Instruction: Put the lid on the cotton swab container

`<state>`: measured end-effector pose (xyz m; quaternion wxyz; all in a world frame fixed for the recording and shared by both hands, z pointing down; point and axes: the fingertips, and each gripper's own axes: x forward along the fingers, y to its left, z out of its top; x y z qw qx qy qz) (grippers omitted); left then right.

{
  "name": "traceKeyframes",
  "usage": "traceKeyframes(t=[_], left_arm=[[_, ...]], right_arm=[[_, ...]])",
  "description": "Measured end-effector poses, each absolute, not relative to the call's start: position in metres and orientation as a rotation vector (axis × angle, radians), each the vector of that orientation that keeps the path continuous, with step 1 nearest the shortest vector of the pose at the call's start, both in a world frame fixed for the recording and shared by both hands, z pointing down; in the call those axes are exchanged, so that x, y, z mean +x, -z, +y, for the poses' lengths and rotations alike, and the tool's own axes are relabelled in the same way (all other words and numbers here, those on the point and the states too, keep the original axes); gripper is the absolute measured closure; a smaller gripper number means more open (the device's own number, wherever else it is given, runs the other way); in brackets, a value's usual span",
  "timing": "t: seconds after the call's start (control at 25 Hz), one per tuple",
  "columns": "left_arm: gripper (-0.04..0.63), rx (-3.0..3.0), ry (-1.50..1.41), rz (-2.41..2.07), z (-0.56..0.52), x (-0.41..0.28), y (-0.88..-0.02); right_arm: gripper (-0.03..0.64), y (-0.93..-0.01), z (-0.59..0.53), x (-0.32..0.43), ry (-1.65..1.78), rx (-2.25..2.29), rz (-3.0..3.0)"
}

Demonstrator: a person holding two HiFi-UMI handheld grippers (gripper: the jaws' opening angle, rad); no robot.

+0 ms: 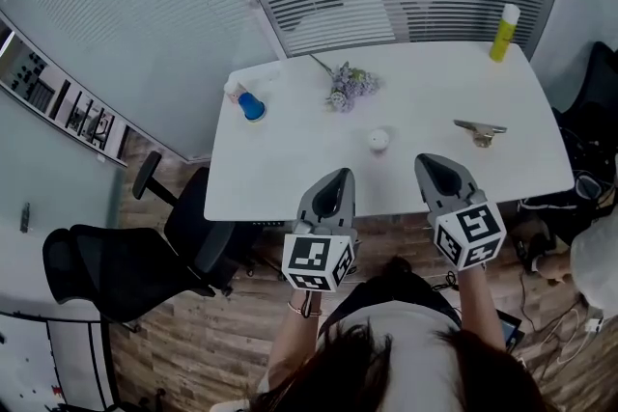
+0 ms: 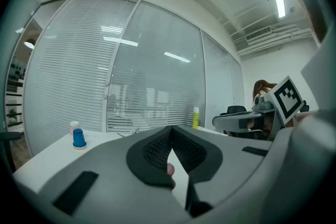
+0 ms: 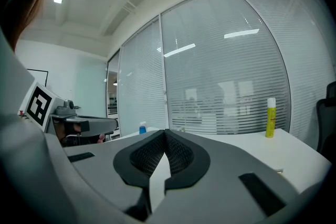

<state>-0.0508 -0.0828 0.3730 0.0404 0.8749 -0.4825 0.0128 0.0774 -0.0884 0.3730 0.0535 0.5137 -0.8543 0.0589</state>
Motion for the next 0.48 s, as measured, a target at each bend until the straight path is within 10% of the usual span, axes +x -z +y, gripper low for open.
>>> traceKeyframes(t=[0.48], left_arm=[[0.577,2.685,-0.012,-1.419,-0.077,-0.062,-0.377]], right_arm=[[0.588,-0.374,-0.083,0.064,-0.153,1.576,-2.557]])
